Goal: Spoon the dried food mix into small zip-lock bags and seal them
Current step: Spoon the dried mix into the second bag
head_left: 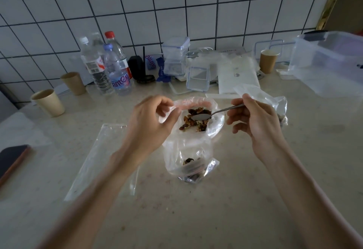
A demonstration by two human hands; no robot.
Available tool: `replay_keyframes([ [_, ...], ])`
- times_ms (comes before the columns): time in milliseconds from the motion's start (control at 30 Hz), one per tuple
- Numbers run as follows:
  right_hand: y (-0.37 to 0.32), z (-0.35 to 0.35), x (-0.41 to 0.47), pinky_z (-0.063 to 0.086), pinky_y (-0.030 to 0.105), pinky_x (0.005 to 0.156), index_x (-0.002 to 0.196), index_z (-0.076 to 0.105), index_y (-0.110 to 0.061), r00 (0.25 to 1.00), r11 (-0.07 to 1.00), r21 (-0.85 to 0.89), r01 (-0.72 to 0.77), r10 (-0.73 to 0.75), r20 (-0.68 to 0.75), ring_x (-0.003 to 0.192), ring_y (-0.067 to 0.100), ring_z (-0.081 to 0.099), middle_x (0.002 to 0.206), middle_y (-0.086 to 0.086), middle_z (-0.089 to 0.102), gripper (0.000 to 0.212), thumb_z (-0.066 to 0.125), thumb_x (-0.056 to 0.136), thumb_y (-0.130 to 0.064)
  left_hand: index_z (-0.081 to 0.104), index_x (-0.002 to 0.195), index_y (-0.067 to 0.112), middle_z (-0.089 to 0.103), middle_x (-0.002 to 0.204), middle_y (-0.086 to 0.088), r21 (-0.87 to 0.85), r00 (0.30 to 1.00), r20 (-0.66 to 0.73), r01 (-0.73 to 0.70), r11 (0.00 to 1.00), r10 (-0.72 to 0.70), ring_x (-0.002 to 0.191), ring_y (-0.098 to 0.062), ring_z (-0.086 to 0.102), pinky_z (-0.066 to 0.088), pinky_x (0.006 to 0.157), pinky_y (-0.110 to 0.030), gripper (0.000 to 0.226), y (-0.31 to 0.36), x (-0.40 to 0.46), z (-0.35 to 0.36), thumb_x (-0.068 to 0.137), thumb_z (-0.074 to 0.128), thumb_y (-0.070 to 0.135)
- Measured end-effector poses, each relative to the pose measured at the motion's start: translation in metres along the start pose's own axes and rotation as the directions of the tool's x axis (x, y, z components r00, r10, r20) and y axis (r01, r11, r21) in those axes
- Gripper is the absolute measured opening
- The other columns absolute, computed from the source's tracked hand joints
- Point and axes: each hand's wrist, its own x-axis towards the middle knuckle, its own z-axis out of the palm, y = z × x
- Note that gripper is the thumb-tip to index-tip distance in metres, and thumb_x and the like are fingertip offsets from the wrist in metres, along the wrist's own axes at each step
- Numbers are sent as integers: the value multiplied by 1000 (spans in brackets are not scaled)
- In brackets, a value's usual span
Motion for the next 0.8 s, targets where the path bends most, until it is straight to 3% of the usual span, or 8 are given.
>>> replay_keyframes([
  [67, 1, 1, 0, 53, 30, 45, 95, 72, -5, 999, 995, -94, 40, -40, -4, 64, 25, 73, 79, 12, 78, 34, 53, 108, -30, 68, 112, 17, 67, 106, 6, 17, 1000, 8, -22, 1000, 22, 95, -7, 62, 44, 79, -13, 32, 0, 20, 13, 90, 76, 39],
  [167, 5, 2, -2, 56, 31, 46, 98, 70, -4, 988, 953, -261, 154, -146, 51, 69, 26, 77, 80, 8, 79, 30, 56, 107, -28, 61, 133, 15, 62, 132, -1, 75, 989, 144, 7, 997, -18, 120, -17, 59, 49, 100, -34, 51, 0, 47, 34, 91, 76, 39],
  [267, 7, 1, -2, 59, 37, 49, 94, 70, -12, 957, 871, -397, 291, -266, 118, 71, 20, 77, 78, 1, 79, 23, 56, 107, -27, 50, 148, 18, 58, 147, -1, 167, 949, 303, 38, 985, -87, 132, -21, 56, 46, 104, -39, 69, 1, 66, 53, 89, 71, 48],
  [367, 10, 2, 0, 57, 37, 48, 88, 66, -17, 919, 772, -503, 389, -363, 154, 67, 16, 74, 73, -4, 76, 27, 52, 108, -28, 54, 144, 19, 68, 129, -1, 225, 911, 400, 8, 974, -100, 113, -20, 65, 48, 90, -32, 67, -1, 75, 67, 88, 75, 49],
  [467, 12, 3, -1, 53, 25, 50, 86, 61, -19, 884, 677, -577, 457, -415, 213, 56, 11, 69, 68, -8, 74, 29, 48, 110, -29, 72, 116, 14, 74, 96, 0, 219, 933, 358, -59, 974, -24, 79, -16, 64, 45, 66, -26, 31, -6, 76, 71, 94, 74, 36],
  [533, 11, 2, -2, 49, 18, 54, 87, 60, -23, 862, 612, -616, 496, -432, 265, 56, 6, 67, 68, -10, 73, 28, 47, 109, -33, 75, 110, 14, 72, 88, 2, 230, 950, 312, -72, 970, -3, 67, -8, 58, 37, 56, -20, 19, -10, 76, 71, 99, 69, 28],
  [600, 9, 2, -4, 51, 22, 57, 88, 60, -22, 851, 557, -654, 512, -434, 296, 59, 4, 67, 66, -9, 71, 31, 46, 108, -40, 75, 109, 14, 66, 82, 6, 234, 967, 253, -55, 971, -6, 63, 0, 52, 33, 53, -18, 16, -13, 74, 68, 101, 65, 25],
  [800, 3, 2, -8, 57, 46, 61, 93, 60, -9, 830, 446, -728, 520, -466, 307, 63, 15, 70, 69, -2, 71, 48, 37, 103, -50, 65, 92, 16, 57, 75, 8, 178, 991, 128, 12, 984, -36, 66, -4, 52, 35, 54, -21, 16, -17, 60, 59, 104, 57, 23],
])
